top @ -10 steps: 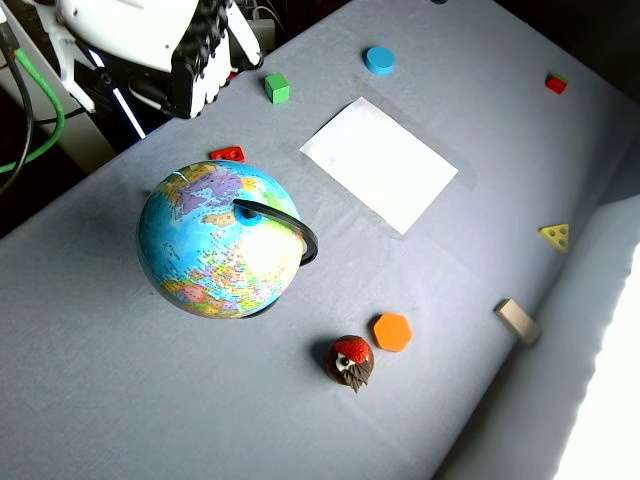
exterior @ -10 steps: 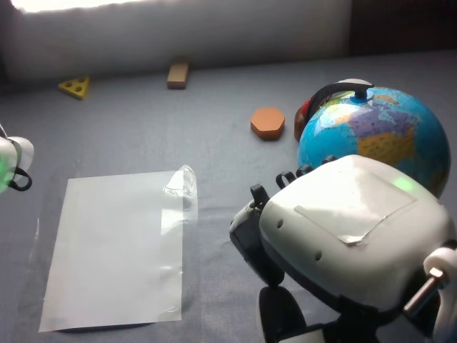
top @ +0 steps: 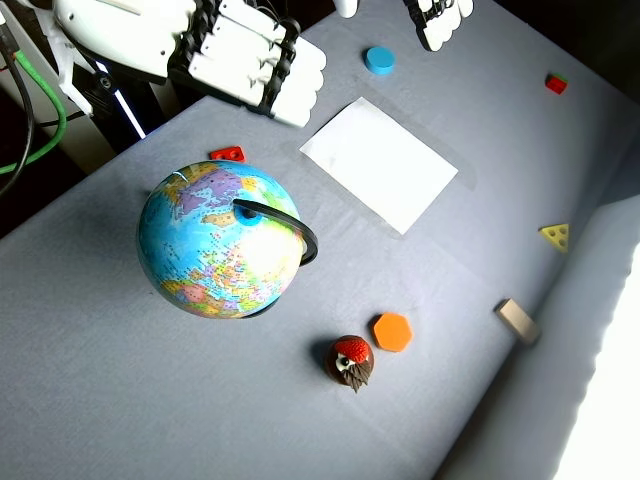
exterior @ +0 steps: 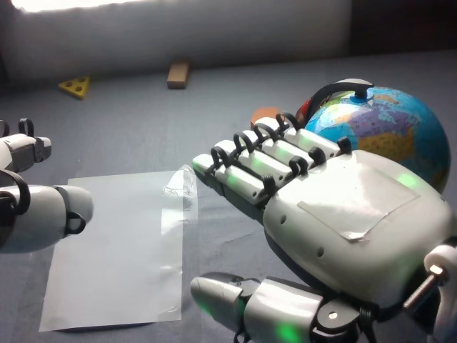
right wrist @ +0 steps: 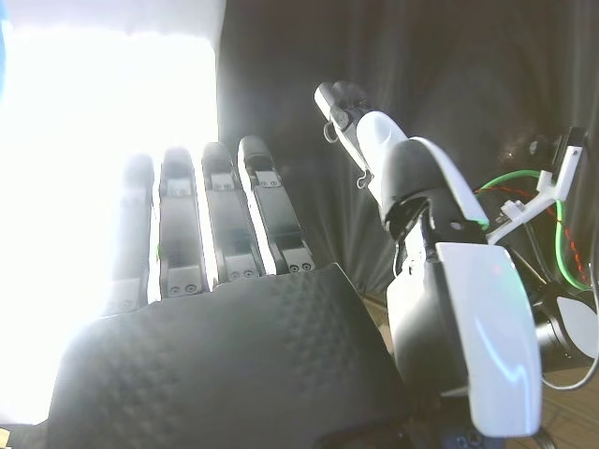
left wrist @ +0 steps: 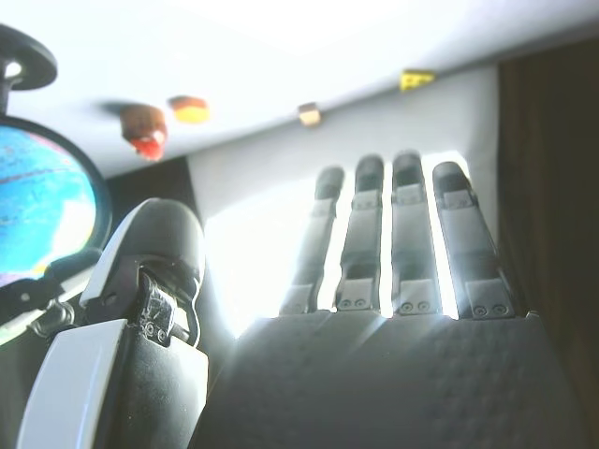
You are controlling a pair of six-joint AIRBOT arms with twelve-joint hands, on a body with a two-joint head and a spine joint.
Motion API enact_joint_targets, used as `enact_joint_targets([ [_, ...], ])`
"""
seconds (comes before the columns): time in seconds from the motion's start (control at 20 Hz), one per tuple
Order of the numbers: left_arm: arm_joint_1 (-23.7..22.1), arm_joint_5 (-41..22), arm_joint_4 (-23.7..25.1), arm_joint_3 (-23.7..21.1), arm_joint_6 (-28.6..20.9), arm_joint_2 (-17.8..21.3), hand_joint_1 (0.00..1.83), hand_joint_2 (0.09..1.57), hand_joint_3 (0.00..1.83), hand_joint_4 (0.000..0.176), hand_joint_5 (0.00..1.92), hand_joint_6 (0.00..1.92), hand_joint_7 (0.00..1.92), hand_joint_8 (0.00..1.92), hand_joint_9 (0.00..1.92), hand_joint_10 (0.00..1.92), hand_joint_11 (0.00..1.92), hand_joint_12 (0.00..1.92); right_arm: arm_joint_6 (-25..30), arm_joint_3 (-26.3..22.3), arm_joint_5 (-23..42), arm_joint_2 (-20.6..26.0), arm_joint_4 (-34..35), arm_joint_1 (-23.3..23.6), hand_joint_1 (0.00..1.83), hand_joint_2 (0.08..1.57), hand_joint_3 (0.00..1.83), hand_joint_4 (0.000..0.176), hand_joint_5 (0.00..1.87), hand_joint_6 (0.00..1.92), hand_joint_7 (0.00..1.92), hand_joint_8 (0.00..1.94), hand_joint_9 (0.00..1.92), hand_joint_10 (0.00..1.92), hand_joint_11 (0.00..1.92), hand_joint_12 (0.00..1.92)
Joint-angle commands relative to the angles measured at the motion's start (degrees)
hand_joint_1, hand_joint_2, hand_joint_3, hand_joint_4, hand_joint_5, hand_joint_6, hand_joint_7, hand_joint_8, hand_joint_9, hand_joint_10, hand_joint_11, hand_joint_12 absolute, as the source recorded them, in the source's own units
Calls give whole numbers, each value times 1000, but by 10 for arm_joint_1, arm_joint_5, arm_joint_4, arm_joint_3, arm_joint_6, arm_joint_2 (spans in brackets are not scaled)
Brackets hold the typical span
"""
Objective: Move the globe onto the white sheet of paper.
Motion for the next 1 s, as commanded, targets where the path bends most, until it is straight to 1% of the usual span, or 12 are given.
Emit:
enact_joint_targets([
  [0.0,-6,9,43,-1,-3,3,0,1302,0,1,53,0,88,0,89,0,0,173,9,-2,6,6,-48,8,14,1233,16,0,88,24,62,0,49,39,0,0],
  [0.1,-1,9,44,-3,-9,3,0,1301,0,0,53,0,88,0,86,0,0,171,19,-2,-24,18,-55,3,13,1234,15,0,86,23,58,0,46,37,0,0],
  [0.2,19,28,62,-5,-16,4,0,1304,0,0,53,0,88,0,85,0,0,170,46,-2,-75,41,-109,-19,12,1234,15,0,85,22,56,0,45,35,0,0],
  [0.3,71,85,103,1,-70,6,0,1303,0,0,53,0,80,0,73,0,0,154,79,-1,-149,72,-188,-51,10,1235,14,0,83,20,58,1,44,34,0,0],
  [0.4,140,145,171,8,-161,6,0,1300,0,0,46,0,73,0,66,0,0,145,135,4,-176,93,-292,-93,7,1233,13,0,79,18,55,0,41,32,0,0],
  [0.45,179,169,218,13,-212,4,0,1297,0,0,45,0,71,0,65,0,0,134,208,14,-190,106,-391,-123,5,1233,12,0,76,16,54,0,39,30,0,0],
  [0.6,261,209,301,30,-295,-5,0,1297,0,0,42,0,69,0,60,0,0,116,325,33,-189,125,-551,-172,9,1234,11,0,49,3,42,0,37,28,0,0],
  [0.65,292,210,338,34,-343,-10,0,1297,0,0,43,1,70,0,60,0,0,115,369,41,-179,130,-602,-186,10,1234,11,0,48,3,40,0,37,28,0,0],
  [0.8,391,182,454,46,-499,-42,0,1296,0,0,45,1,71,1,60,1,0,115,524,79,-143,147,-773,-229,11,1236,11,0,59,7,34,0,38,27,0,0],
  [0.85,440,138,514,48,-575,-70,0,1296,0,0,45,1,71,1,60,1,0,116,638,112,-113,155,-889,-255,12,1236,11,0,59,7,34,0,38,26,0,0],
  [0.9,446,130,522,49,-582,-75,0,1296,0,0,45,1,71,1,60,1,0,116,659,119,-109,157,-910,-259,12,1236,11,0,59,7,34,0,38,26,0,0],
  [0.95,461,112,539,50,-600,-90,0,1296,0,0,45,1,71,1,60,1,0,116,714,135,-92,162,-960,-273,12,1236,11,0,59,7,34,0,38,26,0,0],
])
